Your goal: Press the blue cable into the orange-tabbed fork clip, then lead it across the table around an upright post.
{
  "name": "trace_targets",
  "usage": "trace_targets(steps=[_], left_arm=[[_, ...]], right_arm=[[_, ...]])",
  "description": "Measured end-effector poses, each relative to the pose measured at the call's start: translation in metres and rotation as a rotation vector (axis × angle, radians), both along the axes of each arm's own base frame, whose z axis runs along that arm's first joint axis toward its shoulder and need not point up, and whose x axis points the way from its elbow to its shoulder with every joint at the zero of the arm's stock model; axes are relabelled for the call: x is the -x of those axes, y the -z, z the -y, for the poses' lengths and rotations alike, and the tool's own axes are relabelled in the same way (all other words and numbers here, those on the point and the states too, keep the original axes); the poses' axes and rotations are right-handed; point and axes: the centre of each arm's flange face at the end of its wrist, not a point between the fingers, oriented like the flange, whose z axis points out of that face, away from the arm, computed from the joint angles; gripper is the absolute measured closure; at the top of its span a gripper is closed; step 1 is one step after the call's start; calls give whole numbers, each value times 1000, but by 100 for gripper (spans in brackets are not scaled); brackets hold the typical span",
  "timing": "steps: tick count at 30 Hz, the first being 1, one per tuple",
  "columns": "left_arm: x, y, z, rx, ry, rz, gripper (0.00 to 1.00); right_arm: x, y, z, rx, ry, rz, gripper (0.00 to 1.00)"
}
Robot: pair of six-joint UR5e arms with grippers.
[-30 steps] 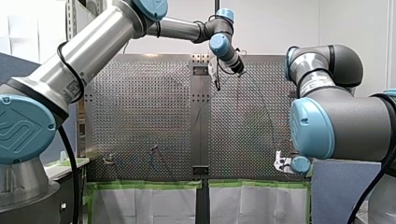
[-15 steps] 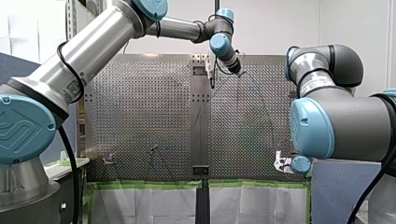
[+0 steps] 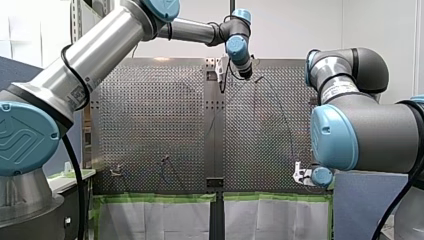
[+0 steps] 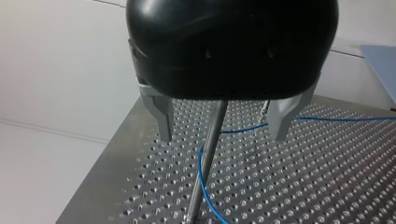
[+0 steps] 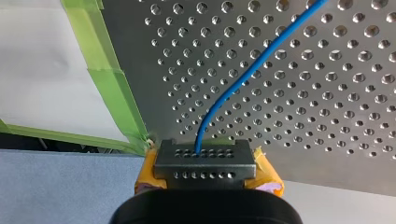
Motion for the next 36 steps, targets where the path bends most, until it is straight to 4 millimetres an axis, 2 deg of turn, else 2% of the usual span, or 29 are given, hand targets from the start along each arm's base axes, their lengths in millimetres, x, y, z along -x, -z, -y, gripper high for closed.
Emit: trace_targets(steps=[29, 36], left_arm=[[3, 1, -1, 15, -7, -10, 0], [9, -12, -11, 55, -8, 19, 0]], right_arm=[[-1, 0, 0, 1, -2, -1, 100], [-1, 0, 0, 2, -2, -3, 100]])
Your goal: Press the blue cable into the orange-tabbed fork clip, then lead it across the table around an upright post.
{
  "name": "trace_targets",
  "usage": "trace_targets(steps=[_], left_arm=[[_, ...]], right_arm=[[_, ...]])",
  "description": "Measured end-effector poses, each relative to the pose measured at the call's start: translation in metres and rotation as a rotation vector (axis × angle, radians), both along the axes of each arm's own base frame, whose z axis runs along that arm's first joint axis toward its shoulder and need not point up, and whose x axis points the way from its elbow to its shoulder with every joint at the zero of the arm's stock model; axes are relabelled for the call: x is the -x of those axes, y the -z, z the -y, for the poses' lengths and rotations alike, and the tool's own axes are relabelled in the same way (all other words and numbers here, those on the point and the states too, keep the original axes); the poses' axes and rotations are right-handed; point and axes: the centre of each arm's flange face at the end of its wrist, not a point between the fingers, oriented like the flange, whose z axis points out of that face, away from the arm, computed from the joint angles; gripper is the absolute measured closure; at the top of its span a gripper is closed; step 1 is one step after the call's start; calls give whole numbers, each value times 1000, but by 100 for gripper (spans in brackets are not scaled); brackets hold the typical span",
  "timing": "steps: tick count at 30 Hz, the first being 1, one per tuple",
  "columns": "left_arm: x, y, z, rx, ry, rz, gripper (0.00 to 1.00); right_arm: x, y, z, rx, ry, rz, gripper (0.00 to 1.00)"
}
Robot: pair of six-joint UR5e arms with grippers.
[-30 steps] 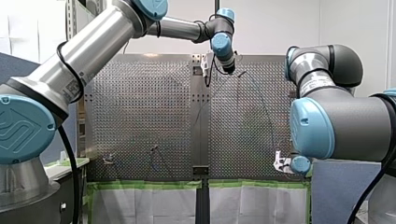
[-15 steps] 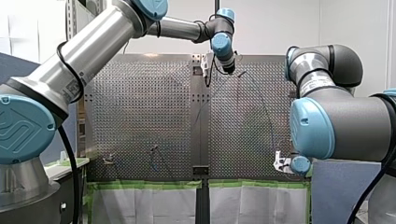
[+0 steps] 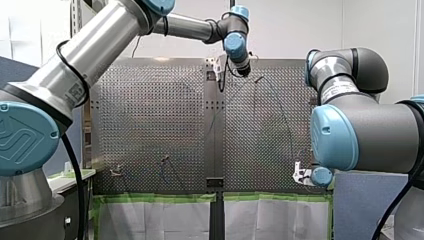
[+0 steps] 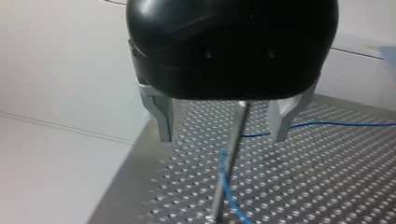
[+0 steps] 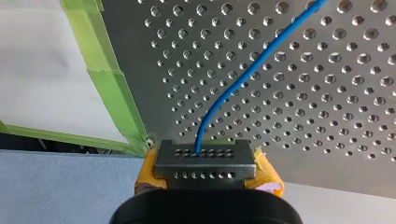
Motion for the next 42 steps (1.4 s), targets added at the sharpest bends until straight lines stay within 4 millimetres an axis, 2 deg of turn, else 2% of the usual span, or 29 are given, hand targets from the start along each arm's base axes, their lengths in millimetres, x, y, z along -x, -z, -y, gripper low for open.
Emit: trace_targets(steps=[21, 42], left_arm=[[28, -61, -48, 245, -17, 113, 0], [74, -110, -96, 399, -7, 256, 0]], right_arm=[[-5, -1, 1, 3, -8, -4, 100], [-7, -2, 1, 5, -13, -4, 100]])
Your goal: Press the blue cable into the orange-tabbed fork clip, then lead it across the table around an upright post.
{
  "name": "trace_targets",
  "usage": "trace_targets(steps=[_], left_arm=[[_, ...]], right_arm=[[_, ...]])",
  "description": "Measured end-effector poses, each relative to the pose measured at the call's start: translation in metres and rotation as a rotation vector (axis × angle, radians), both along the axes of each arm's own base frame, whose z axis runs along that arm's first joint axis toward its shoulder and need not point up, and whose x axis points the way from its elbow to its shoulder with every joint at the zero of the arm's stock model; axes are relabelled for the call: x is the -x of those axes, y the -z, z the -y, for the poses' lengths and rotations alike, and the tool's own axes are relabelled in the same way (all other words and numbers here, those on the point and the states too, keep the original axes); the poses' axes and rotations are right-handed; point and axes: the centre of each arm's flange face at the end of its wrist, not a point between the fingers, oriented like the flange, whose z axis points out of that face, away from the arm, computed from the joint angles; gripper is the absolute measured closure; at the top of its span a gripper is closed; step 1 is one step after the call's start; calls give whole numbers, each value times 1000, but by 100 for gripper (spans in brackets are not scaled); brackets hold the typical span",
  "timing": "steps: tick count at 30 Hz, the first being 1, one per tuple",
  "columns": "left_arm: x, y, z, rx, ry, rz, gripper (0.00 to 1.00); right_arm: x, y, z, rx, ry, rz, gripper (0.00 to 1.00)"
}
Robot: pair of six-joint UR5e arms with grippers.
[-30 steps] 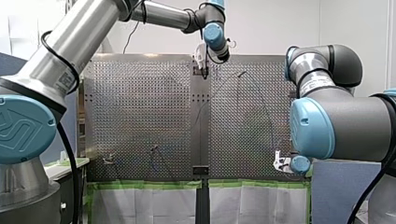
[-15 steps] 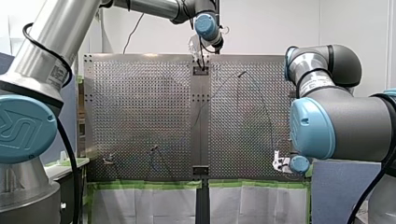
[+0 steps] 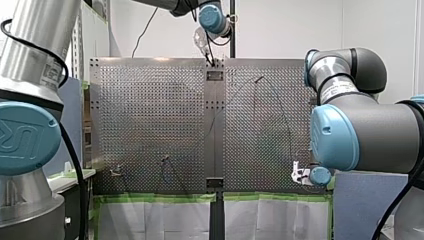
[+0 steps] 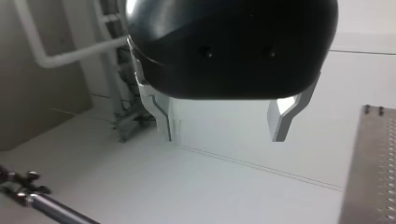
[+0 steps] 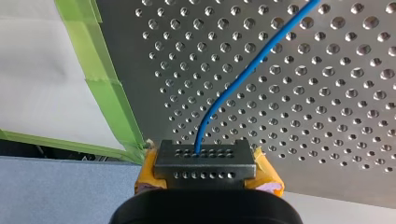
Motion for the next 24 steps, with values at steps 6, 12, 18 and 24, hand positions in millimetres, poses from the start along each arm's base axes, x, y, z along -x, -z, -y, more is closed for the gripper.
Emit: trace_targets(steps=[6, 12, 18, 24], left_arm=[[12, -11, -16, 78, 5, 30, 0], [26, -20, -34, 135, 3, 71, 0], [17, 16, -27, 121, -3, 56, 0], [3, 68, -16, 92, -4, 20, 0]], right_arm=[[-1, 0, 0, 0, -1, 0, 100], [-2, 0, 0, 1, -4, 0, 100], [-2, 0, 0, 1, -4, 0, 100], [-2, 0, 0, 1, -4, 0, 100]])
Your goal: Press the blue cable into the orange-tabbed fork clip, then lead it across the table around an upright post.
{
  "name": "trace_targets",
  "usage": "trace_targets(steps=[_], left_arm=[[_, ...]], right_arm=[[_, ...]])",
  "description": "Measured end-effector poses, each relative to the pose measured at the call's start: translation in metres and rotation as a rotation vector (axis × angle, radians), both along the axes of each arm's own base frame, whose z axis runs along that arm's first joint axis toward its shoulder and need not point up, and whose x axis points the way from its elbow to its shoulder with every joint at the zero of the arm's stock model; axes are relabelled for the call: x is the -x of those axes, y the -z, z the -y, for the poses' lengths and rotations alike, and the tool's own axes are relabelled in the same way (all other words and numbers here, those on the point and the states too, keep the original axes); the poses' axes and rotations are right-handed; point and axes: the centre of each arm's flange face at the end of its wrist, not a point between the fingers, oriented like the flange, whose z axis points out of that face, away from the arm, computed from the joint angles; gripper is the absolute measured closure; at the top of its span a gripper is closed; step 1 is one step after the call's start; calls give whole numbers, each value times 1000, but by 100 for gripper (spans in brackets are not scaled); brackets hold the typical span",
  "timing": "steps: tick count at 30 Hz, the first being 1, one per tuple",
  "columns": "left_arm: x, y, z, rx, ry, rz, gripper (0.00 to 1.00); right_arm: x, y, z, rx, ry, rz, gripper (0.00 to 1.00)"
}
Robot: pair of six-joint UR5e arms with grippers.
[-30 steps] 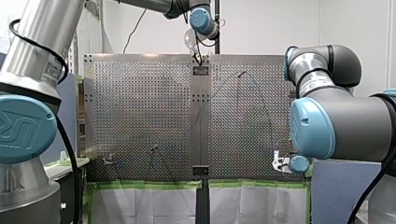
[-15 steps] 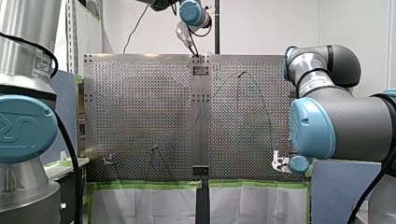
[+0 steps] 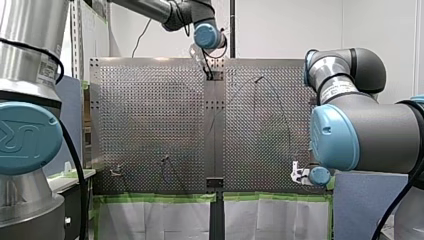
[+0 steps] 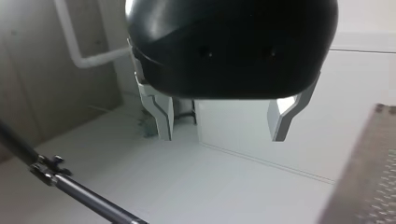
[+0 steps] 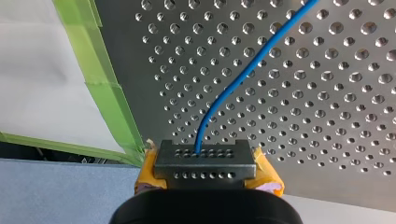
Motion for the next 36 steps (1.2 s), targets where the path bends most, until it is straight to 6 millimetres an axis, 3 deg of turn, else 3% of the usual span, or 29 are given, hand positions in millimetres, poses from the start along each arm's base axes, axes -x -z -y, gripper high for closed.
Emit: trace_targets(steps=[5, 18, 36], left_arm=[[-2, 27, -1, -2, -2, -8, 0], [-3, 74, -11, -1, -15, -9, 0], [3, 147, -45, -29, -126, -51, 0]], right_arm=[[0, 0, 0, 0, -1, 0, 100], [-1, 0, 0, 0, -2, 0, 100], [-3, 0, -1, 0, -5, 0, 100]])
